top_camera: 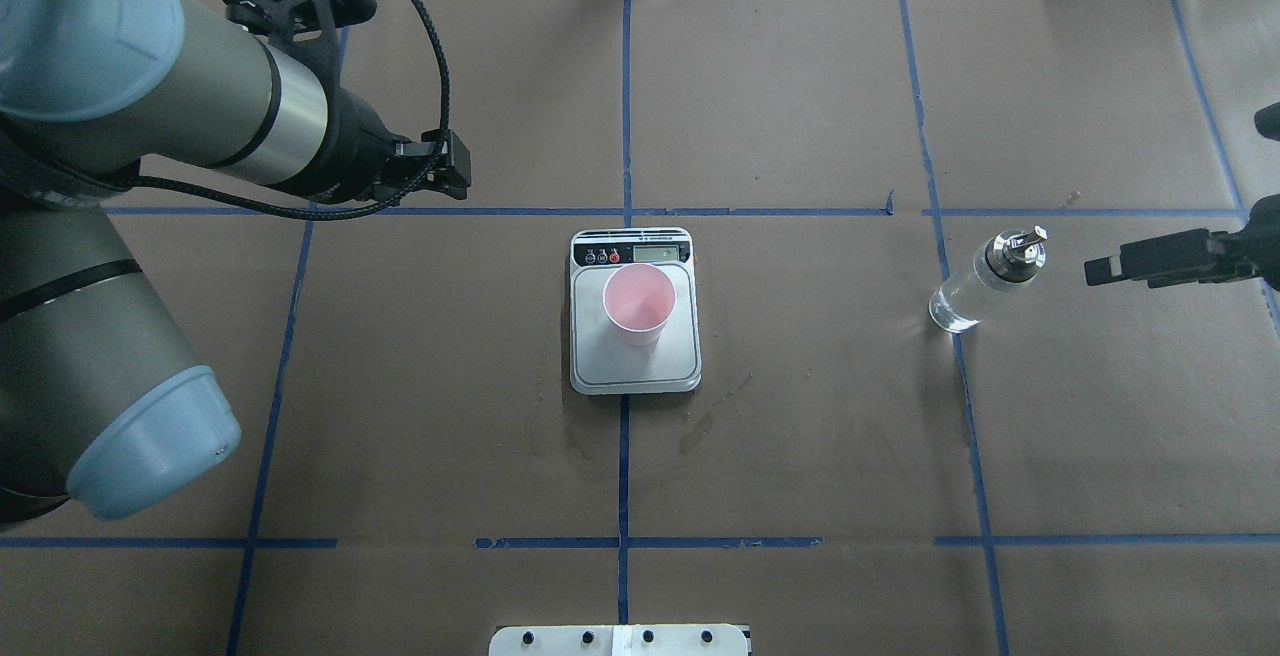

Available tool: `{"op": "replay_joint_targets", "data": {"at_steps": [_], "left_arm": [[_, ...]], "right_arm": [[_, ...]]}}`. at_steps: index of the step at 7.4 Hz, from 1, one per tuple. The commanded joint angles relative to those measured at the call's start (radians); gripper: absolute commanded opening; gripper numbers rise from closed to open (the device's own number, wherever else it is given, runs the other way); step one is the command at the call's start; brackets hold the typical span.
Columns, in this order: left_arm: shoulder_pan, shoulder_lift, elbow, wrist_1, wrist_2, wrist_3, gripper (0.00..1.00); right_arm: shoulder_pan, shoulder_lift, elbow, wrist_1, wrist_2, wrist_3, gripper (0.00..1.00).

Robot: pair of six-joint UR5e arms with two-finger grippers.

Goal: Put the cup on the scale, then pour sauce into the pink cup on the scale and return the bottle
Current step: 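Lift the left gripper away from the cup while the right gripper approaches the glass bottle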

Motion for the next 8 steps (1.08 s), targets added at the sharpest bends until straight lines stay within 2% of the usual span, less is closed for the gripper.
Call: {"op": "replay_joint_targets", "data": {"at_steps": [1,2,3,5,6,7,8], "left_arm": [[-0.014,0.006,0.001,0.0,0.001,0.016,0.65],[-0.058,0.026,-0.001,0.001,-0.002,0.127,0.72],[-0.095,0.061,-0.002,0.0,-0.003,0.206,0.73],[-0.138,0.102,-0.002,0.0,-0.002,0.292,0.76],[-0.145,0.153,-0.005,-0.006,-0.002,0.366,0.77],[-0.168,0.177,-0.005,-0.008,-0.002,0.433,0.84],[-0.175,0.182,-0.005,-0.008,-0.005,0.437,0.84]], "right_arm": [[-0.236,-0.047,0.045,0.067,-0.262,0.142,1.0],[-0.397,-0.054,0.049,0.067,-0.502,0.154,1.0],[-0.543,-0.073,0.046,0.066,-0.738,0.18,1.0],[-0.683,-0.081,0.029,0.061,-1.034,0.256,1.0],[-0.719,-0.081,0.006,0.061,-1.154,0.263,1.0],[-0.721,-0.081,-0.016,0.064,-1.243,0.275,1.0],[-0.747,-0.071,-0.04,0.069,-1.353,0.348,1.0]]}}
